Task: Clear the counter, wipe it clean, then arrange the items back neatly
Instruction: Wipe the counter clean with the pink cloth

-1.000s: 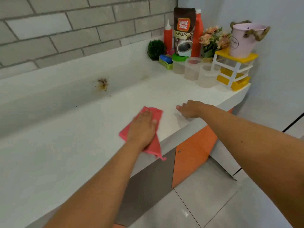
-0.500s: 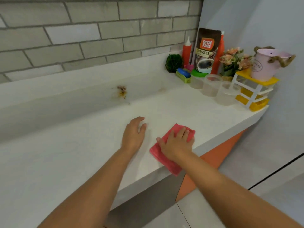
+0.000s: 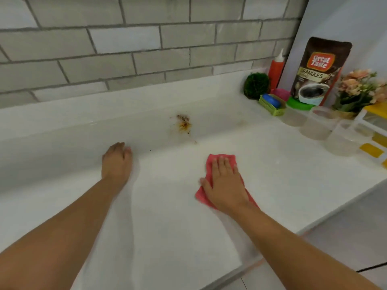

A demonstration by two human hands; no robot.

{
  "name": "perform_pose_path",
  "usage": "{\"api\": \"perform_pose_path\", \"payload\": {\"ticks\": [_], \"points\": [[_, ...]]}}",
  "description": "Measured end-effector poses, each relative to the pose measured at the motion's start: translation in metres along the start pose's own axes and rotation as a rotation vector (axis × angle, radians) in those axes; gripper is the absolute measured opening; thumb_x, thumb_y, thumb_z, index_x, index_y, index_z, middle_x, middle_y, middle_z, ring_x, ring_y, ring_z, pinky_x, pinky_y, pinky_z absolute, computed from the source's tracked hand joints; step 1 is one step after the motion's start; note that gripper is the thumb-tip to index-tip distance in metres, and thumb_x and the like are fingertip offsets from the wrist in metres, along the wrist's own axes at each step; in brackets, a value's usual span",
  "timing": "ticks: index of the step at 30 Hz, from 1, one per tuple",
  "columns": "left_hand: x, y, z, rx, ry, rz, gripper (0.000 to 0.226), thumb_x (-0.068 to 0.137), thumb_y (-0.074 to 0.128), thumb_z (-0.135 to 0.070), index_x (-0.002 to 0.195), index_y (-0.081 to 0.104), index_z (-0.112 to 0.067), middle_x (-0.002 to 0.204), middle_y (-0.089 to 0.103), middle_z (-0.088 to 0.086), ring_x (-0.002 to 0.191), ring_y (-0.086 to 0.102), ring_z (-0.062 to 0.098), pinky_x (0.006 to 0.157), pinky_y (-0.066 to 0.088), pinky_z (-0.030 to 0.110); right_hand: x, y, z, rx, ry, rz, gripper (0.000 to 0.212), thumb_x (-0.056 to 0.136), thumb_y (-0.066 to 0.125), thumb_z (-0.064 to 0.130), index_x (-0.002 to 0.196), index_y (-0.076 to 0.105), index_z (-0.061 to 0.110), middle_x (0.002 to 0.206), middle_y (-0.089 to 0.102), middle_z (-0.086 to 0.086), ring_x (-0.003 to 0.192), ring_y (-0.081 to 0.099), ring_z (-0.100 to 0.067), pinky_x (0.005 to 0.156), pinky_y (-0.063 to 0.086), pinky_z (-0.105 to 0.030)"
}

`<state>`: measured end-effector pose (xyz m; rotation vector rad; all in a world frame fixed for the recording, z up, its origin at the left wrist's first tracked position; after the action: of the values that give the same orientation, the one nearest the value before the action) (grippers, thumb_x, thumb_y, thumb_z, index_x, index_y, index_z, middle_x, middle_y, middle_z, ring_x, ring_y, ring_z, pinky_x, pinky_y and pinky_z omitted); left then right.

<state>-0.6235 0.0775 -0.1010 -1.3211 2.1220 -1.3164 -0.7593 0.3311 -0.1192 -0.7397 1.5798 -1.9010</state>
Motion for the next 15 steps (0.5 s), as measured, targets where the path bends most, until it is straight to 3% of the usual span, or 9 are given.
{"api": "perform_pose_path", "payload": {"ticks": [1, 3, 5, 7, 11, 13, 15], "points": [[0.010, 0.001, 0.004, 0.026, -0.011, 0.016, 0.045, 0.100, 0.030, -0.024, 0.135, 0.043, 0.002, 0.142, 0.042, 0.021, 0.133, 0.036, 0.033, 0.113, 0.023, 0.044, -0.015, 0.003, 0.024, -0.009, -0.132, -0.022, 0.077, 0.090, 0.011, 0.051, 0.139, 0.036, -0.003, 0.147, 0.035, -0.022, 0.137, 0.034, -0.033, 0.115, 0.020, -0.048], [0.027, 0.007, 0.013, 0.085, -0.040, 0.064, 0.048, 0.100, 0.025, -0.029, 0.136, 0.042, 0.000, 0.145, 0.039, 0.018, 0.136, 0.032, 0.030, 0.115, 0.018, 0.044, -0.028, 0.004, 0.037, 0.061, -0.290, 0.071, 0.081, 0.089, 0.002, 0.056, 0.142, 0.034, 0.004, 0.151, 0.028, -0.015, 0.142, 0.026, -0.029, 0.117, 0.009, -0.044], [0.036, 0.014, 0.020, 0.132, -0.049, 0.093, 0.051, 0.100, 0.021, -0.032, 0.131, 0.047, -0.001, 0.141, 0.042, 0.017, 0.134, 0.034, 0.030, 0.114, 0.019, 0.047, -0.005, 0.001, 0.012, 0.084, -0.233, 0.097, 0.083, 0.083, 0.003, 0.056, 0.145, 0.030, 0.009, 0.153, 0.023, -0.017, 0.144, 0.017, -0.032, 0.117, 0.006, -0.042], [0.039, 0.020, 0.024, 0.162, -0.053, 0.091, 0.051, 0.100, 0.020, -0.033, 0.128, 0.049, -0.003, 0.141, 0.043, 0.015, 0.134, 0.034, 0.029, 0.114, 0.018, 0.047, 0.035, -0.006, -0.026, 0.037, -0.087, -0.084, 0.082, 0.080, 0.010, 0.056, 0.142, 0.037, 0.009, 0.147, 0.032, -0.025, 0.139, 0.025, -0.039, 0.114, 0.018, -0.048], [0.042, 0.023, 0.027, 0.121, -0.058, 0.070, 0.051, 0.100, 0.018, -0.032, 0.133, 0.048, -0.006, 0.145, 0.039, 0.014, 0.137, 0.029, 0.027, 0.115, 0.013, 0.045, 0.112, 0.007, -0.044, -0.054, 0.214, 0.079, 0.069, 0.093, 0.020, 0.054, 0.149, 0.017, 0.014, 0.154, 0.013, -0.022, 0.144, 0.011, -0.032, 0.119, 0.006, -0.044], [0.042, 0.023, 0.026, 0.112, -0.051, 0.080, 0.052, 0.101, 0.015, -0.033, 0.134, 0.046, -0.007, 0.146, 0.037, 0.013, 0.138, 0.026, 0.027, 0.116, 0.010, 0.045, 0.141, 0.011, -0.002, -0.066, 0.167, 0.061, 0.068, 0.095, 0.017, 0.049, 0.149, 0.013, 0.009, 0.154, 0.017, -0.020, 0.143, 0.013, -0.032, 0.119, 0.004, -0.046], [0.041, 0.023, 0.026, 0.068, -0.059, 0.083, 0.053, 0.101, 0.012, -0.033, 0.137, 0.043, -0.008, 0.147, 0.036, 0.013, 0.139, 0.024, 0.026, 0.117, 0.007, 0.044, 0.150, 0.019, 0.064, -0.065, 0.006, 0.015, 0.068, 0.094, 0.015, 0.047, 0.148, 0.014, 0.005, 0.153, 0.022, -0.019, 0.142, 0.018, -0.031, 0.118, 0.006, -0.046]]}}
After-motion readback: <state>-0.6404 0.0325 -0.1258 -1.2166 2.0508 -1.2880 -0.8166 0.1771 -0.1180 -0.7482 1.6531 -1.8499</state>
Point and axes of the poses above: each hand's wrist, its own x-axis towards the middle knuckle, its own y-axis out of the palm, z = x × y, the point moved 6 cm from there along x, towards the middle knuckle
